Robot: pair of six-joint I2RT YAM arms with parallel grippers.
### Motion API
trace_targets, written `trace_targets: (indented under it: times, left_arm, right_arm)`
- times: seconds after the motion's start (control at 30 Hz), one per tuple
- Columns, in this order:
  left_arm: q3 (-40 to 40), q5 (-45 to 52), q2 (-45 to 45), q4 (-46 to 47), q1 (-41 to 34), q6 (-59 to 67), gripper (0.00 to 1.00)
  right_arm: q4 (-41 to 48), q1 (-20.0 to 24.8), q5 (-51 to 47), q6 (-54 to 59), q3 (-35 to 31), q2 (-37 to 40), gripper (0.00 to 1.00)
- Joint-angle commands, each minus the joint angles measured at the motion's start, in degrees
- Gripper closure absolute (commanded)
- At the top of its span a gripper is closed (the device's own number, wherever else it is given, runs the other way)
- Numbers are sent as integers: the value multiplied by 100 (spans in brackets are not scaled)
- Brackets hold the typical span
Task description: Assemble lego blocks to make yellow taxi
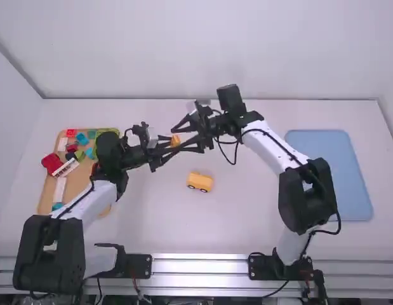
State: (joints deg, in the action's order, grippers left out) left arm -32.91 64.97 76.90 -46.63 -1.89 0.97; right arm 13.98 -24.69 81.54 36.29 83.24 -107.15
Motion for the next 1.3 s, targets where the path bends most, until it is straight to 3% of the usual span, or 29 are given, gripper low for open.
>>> trace_targets:
  times: [0.0,0.23,0.37,0.4,0.47,0.5,0.53,0.57,0.63,0.7,0.8,0.87,1.0,1.13,1.27]
  left_arm:
    - [9,166,15,-39,-24,-164,86]
    - [9,166,15,-39,-15,-162,84]
    - [9,166,13,-39,33,-164,78]
    - [9,166,13,-37,28,-166,71]
    - [9,166,13,-24,-26,-166,31]
    - [9,166,13,-17,-28,-166,29]
    - [9,166,15,-15,-35,-164,5]
    - [9,166,15,61,-37,-166,1]
    - [9,157,15,190,-37,-162,1]
    - [9,-170,15,763,-35,-160,1]
    - [9,-1049,15,1906,-37,343,1]
    - [9,-2181,52,2876,-35,796,1]
    - [9,-3864,129,3563,-33,234,1]
    - [9,-4806,0,3486,-35,-186,1]
    - [9,-5134,-450,3484,-33,-192,1]
  right_arm:
    - [-2,-83,-42,20,31,-35,40]
    - [-20,-81,-37,17,31,-35,71]
    - [-24,-39,-37,20,31,-35,83]
    - [-24,-37,-39,35,31,-35,86]
    - [-28,-37,-35,173,31,-33,90]
    - [-44,-37,-37,170,31,-33,90]
    - [-151,-31,-46,120,31,-33,91]
    - [-374,13,-63,-96,37,-33,93]
    - [-726,81,-155,-522,42,-33,95]
    - [-1351,151,-920,-1561,42,13,98]
    - [-1471,129,-2614,-2306,42,162,100]
    - [-1211,-15,-4013,-2450,42,247,100]
    - [-520,-369,-5615,-2450,46,319,99]
    - [452,-798,-6380,-2365,46,297,98]
    - [944,-1145,-6854,-2302,46,201,98]
